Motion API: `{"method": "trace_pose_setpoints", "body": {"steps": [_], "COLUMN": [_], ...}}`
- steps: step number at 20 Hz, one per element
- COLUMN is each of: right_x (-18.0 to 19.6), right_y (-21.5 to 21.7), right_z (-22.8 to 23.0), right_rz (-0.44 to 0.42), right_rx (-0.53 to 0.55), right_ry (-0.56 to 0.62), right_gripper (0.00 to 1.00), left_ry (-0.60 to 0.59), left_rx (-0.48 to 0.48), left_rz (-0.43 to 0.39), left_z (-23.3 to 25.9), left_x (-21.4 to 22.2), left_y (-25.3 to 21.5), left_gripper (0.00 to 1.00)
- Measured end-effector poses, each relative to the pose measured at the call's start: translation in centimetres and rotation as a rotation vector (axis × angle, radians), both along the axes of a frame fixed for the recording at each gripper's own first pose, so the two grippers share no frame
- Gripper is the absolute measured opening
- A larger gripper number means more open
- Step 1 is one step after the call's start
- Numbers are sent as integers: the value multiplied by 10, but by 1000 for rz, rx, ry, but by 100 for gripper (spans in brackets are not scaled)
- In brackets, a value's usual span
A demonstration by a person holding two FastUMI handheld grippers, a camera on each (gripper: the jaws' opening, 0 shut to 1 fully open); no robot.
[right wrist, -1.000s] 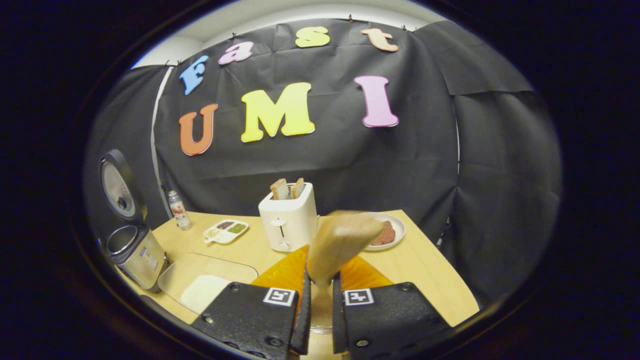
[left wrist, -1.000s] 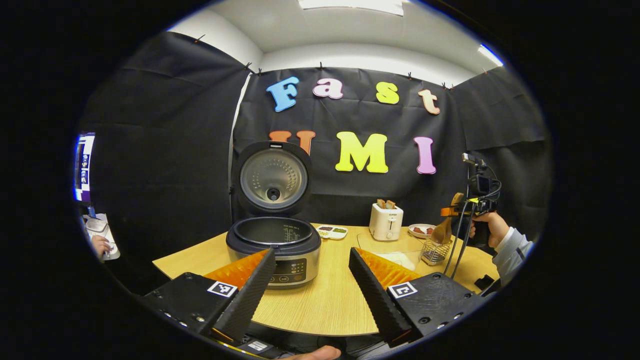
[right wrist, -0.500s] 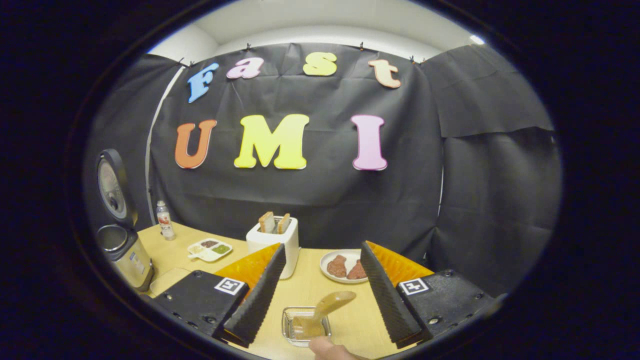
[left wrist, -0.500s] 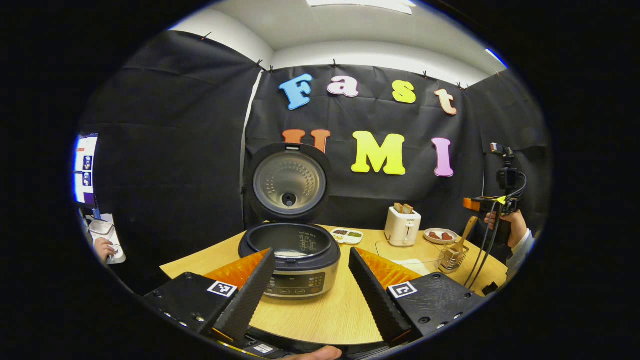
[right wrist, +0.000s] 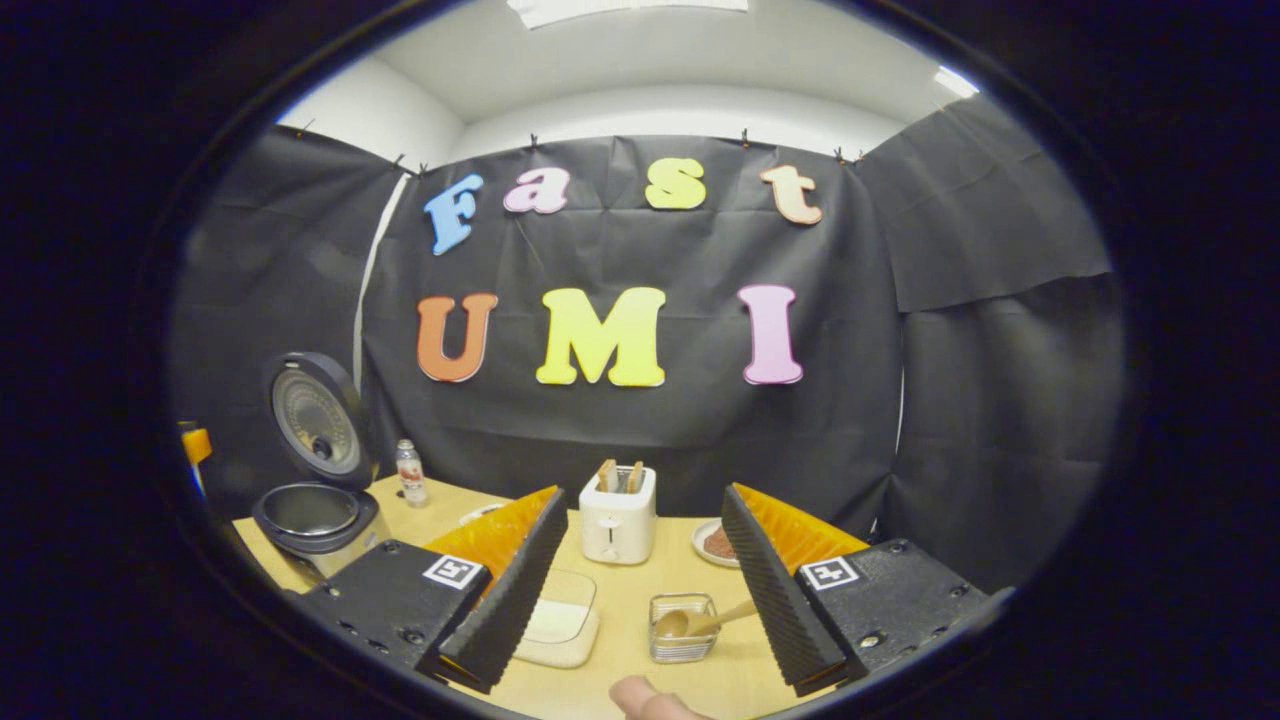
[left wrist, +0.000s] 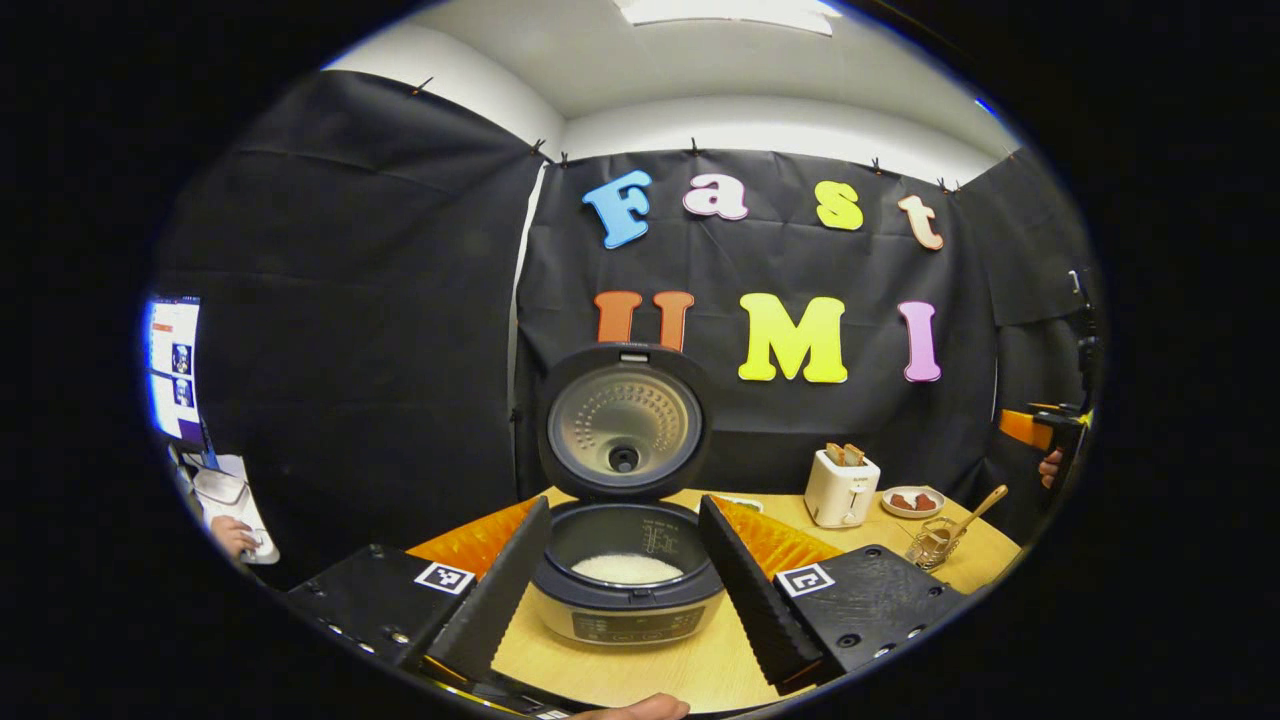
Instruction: Close the left gripper, press the button to open the rice cooker; take a wooden spoon from the chopstick holder with the right hand, scoop a spoonful of rice and pour it into the rice cooker, then put the wooden spoon back into the chopstick holder.
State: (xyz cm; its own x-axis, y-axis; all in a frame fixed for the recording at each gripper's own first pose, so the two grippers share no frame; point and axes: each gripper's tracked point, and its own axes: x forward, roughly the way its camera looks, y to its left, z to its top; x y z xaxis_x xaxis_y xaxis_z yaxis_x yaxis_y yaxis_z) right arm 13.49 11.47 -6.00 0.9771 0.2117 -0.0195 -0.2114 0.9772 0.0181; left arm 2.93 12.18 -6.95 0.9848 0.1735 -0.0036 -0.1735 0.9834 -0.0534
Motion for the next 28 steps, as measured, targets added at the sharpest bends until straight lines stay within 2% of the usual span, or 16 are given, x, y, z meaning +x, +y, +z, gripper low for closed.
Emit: {"method": "trace_pose_setpoints", "body": {"steps": [9,13,18,23,28], "right_x": [-72,-97,-105,-105,-104], "right_y": [4,14,24,30,34], "right_z": [-27,-43,-70,-74,-75], "right_rz": [77,140,187,218,221], "right_rx": [60,74,62,34,-1], "right_ry": [49,48,94,71,40], "right_gripper": [99,99,100,100,99], "left_ry": [-58,-98,-115,-109,-64], "left_rx": [109,103,116,114,47], "left_rz": [-4,-6,14,24,22], "left_z": [85,117,136,138,129], "left_x": [46,76,127,193,254], "left_y": [10,13,24,38,59], "left_gripper": [94,95,94,94,96]}}
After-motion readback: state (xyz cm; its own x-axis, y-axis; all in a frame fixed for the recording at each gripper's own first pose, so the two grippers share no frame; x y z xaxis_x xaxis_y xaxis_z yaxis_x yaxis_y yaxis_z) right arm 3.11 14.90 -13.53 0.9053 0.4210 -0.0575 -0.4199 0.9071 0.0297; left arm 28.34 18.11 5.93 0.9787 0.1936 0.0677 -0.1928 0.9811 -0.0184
